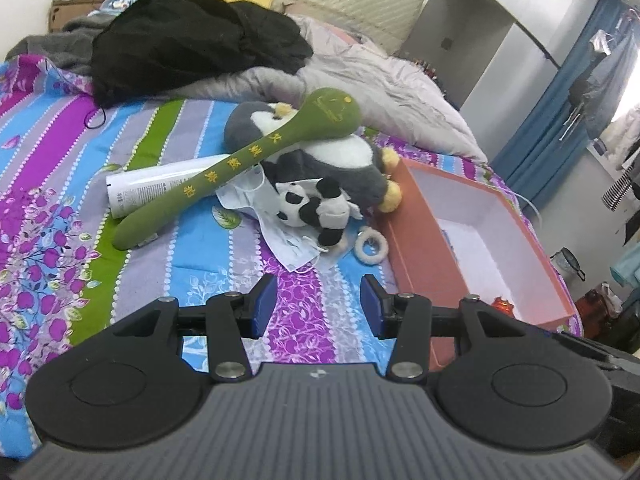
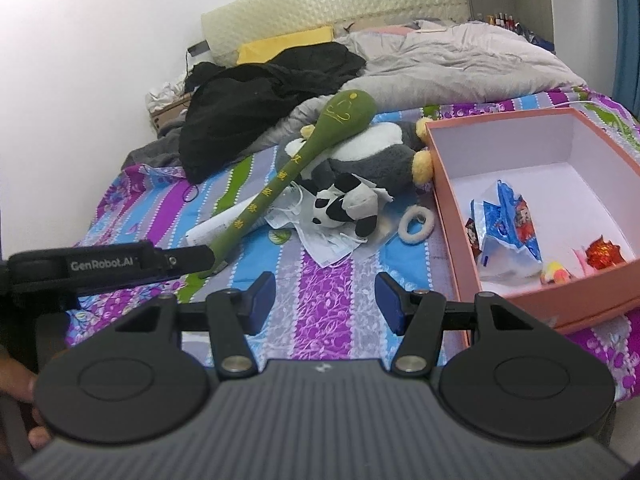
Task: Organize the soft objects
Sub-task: 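Withdraw both tools from the box back toward the plush pile, then reach the right tool to the small panda plush while the left tool reaches a clear plastic item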
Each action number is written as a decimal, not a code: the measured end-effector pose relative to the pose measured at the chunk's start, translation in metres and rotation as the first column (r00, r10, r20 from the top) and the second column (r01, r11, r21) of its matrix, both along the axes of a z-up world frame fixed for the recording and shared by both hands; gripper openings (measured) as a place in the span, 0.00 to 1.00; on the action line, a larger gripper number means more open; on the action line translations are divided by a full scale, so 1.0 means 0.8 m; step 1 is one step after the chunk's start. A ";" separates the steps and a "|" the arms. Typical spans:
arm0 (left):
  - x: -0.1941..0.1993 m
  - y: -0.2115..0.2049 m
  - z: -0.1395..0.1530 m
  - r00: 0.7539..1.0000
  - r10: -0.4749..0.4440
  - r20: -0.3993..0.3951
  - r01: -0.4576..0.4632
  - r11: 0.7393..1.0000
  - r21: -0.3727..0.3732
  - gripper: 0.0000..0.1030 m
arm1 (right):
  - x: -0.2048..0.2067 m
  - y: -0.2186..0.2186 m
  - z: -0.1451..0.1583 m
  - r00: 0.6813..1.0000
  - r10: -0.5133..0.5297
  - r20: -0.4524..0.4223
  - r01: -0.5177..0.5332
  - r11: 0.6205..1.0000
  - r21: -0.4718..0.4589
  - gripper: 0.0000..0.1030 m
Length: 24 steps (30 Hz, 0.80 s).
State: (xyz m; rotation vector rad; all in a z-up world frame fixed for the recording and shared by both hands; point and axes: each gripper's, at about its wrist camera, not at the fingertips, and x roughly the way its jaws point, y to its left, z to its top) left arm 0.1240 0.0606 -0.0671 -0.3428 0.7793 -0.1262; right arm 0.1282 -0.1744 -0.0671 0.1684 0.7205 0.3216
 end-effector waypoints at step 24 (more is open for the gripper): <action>0.286 0.031 -0.149 0.994 0.018 -0.109 -0.027 0.997 -0.076 0.46 | 0.248 0.036 -0.117 0.983 0.014 -0.181 -0.016 1.000 -0.008 0.61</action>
